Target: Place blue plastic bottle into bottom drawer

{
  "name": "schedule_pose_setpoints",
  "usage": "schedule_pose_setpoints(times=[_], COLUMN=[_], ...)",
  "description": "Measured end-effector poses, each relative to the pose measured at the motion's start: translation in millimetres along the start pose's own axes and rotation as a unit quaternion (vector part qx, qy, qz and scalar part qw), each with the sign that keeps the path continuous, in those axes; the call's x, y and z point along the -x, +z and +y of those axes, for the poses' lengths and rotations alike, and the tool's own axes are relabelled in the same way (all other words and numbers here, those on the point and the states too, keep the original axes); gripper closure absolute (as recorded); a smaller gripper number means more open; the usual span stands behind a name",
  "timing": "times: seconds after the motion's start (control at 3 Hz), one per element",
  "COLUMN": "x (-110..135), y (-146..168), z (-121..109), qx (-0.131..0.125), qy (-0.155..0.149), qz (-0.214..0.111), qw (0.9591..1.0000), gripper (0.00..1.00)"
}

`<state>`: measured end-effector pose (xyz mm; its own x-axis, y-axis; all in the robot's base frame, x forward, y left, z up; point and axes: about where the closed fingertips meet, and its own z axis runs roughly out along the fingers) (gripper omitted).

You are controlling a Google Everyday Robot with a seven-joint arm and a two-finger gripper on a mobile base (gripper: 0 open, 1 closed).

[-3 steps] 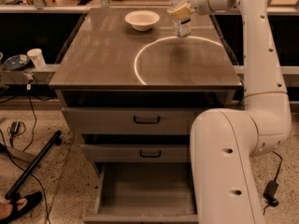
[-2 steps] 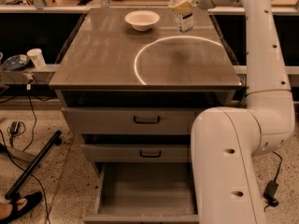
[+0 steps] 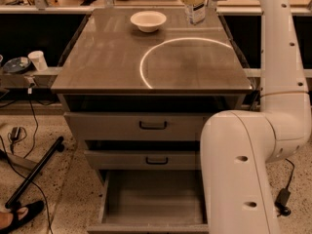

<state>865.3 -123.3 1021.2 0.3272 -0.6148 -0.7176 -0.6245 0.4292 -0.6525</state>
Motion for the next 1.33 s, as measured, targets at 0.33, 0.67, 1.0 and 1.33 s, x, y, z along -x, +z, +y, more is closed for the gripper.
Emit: schedule_pose_setpoints(times=[0.33,0.67,1.0,1.33], x=[0.0,3.0,6.4,1.3], y=[0.1,6.6,15.9,16.4], z=[0.0,5.2,-1.2,-10.3], qx=[0.000,0.014,0.015,0.009], qy=[0.000,-0.037,-0.133,-0.190], qz=[0.000,0.031,0.109,0.168], qw=[1.0000,0.9987,0.9850,0.9674], gripper=[1.00,1.00,1.00,1.00])
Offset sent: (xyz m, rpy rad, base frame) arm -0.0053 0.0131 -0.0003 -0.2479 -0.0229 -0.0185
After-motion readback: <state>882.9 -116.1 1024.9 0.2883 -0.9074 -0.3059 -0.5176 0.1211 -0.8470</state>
